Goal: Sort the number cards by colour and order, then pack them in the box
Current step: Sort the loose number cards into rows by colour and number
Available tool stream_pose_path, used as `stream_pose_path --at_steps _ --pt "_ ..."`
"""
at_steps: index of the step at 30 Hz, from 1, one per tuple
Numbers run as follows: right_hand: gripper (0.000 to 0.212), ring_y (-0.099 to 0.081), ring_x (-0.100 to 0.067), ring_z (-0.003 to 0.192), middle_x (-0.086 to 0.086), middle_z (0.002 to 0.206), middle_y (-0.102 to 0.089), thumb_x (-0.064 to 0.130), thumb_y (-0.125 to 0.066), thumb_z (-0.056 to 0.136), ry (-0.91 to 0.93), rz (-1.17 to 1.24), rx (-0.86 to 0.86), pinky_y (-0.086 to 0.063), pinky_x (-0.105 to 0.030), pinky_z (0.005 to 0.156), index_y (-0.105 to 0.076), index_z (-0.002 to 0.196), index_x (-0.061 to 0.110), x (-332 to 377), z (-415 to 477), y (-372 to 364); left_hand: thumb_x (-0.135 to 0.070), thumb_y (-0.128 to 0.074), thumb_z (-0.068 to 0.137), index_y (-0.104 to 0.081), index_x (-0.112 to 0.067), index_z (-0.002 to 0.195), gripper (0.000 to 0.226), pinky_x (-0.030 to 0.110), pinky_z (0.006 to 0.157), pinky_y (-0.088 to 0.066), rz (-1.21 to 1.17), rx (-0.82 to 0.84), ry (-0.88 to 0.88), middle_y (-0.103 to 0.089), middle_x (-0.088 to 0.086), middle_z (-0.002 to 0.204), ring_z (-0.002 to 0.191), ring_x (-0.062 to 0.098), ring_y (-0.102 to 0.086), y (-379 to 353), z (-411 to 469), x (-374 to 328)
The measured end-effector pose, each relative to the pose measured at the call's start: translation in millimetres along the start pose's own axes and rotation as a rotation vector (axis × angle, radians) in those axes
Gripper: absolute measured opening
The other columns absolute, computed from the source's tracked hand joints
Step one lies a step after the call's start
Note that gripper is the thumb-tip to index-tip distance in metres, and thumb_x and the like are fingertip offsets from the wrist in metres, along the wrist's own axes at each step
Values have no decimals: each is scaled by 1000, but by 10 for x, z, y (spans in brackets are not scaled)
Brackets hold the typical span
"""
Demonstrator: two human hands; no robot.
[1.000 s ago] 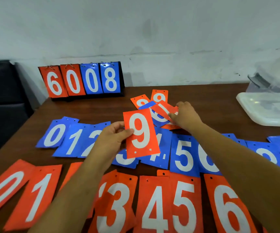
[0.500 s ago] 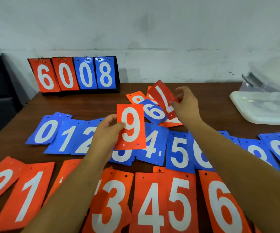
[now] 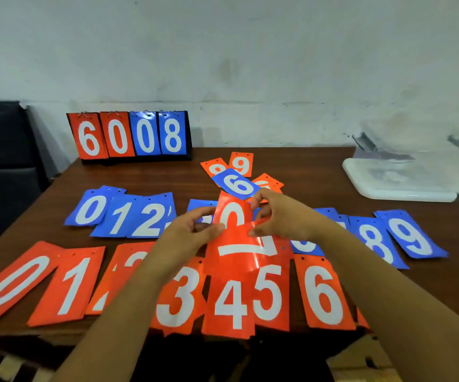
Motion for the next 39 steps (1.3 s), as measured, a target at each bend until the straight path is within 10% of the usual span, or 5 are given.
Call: stream_pose_path --at_steps 7,13,22,34,39 --pt "45 -66 -10 89 6 109 -65 34 -76 81 -83 562 -472 -58 -29 73 -54 120 26 -21 -601 -269 -28 -70 87 -59 -36 117 33 38 86 -59 -3 -200 -18 -73 -8 108 99 13 -70 -199 -330 51" --pt "19 -69 -31 102 -9 102 -75 21 -66 91 -180 1294 -387 -54 -53 90 -68 107 11 -48 -1037 -831 -24 -68 90 -63 -33 110 23 44 86 -57 -189 -225 29 -75 -5 105 100 18 -71 -411 -534 175" --pt "30 -71 -18 95 5 105 -73 34 -75 82 -223 982 -533 -57 -46 87 -67 109 24 -202 -1229 -907 -27 -53 99 -50 -28 135 36 36 86 -59 303 -82 -38 -66 -7 121 108 12 -64 -644 -675 200" --pt "5 -71 -16 87 5 94 -71 32 -68 90 -366 1071 -807 -61 -44 76 -64 88 28 -565 -1481 -669 -24 -55 99 -58 -23 107 9 26 61 -58 -88 -421 162 -59 -5 102 92 15 -65 -711 -591 196" --pt "16 -71 -17 91 6 102 -71 36 -68 88 -389 936 -792 -60 -43 79 -66 102 27 -677 -1535 -650 -25 -59 96 -61 -22 105 10 42 77 -61 -117 -393 216 -64 -1 114 102 21 -66 -824 -559 267"
Point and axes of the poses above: each hand's wrist, its own z-axis towards the middle knuckle, its own y-axis out of the back of the hand, x = y × z, the point moved 1 cm from there along z, towards the middle knuckle
